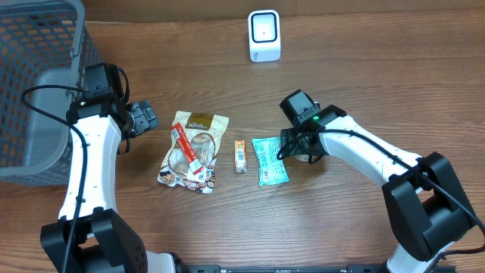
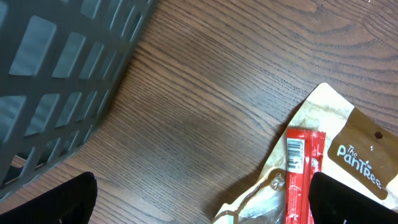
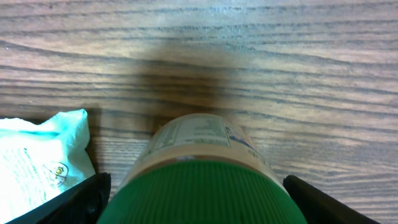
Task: Scan the item barcode
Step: 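Hold the green jar in the right gripper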
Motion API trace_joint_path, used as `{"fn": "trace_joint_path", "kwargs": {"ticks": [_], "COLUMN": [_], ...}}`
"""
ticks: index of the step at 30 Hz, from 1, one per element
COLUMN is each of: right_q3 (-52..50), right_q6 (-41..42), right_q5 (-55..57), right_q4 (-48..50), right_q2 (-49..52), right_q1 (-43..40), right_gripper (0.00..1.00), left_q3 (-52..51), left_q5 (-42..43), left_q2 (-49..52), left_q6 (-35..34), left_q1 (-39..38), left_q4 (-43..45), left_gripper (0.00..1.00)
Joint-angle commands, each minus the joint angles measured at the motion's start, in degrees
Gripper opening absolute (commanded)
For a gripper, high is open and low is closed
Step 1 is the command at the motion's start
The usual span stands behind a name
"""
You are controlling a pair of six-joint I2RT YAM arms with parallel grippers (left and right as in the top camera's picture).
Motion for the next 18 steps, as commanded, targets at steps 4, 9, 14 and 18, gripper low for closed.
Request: {"fn": "trace_joint_path", "kwargs": {"ticks": [4,9,14,18], "right_q3": [0.0,0.0,-0.9,-1.1], "right_q6": [0.4,0.1,0.2,0.2], "right_q5": [0.3,0.4,0.3,0.4], "right_q4": [0.9,1.1,2.2,2.4], "right_q2": [0.1,0.1,0.1,0.1], "right_q1": [-0.2,-0.2,-0.2,-0.2], "right_gripper": [0.86,0.82,0.82,0.82], "left_q3": [0.3,0.3,0.3,0.3], "left_q5": [-0.8,-0.8,-0.8,-0.8], "left_q2": [-0.5,-0.5,-0.5,-0.5], "left_q6": [0.7,0.7,0.7,0.7], "left_q1": [-0.1,-0.1,-0.1,-0.1], "left_q4": [-0.1,-0.1,-0.1,-0.1], "left_gripper": [1.00,1.00,1.00,1.00]}}
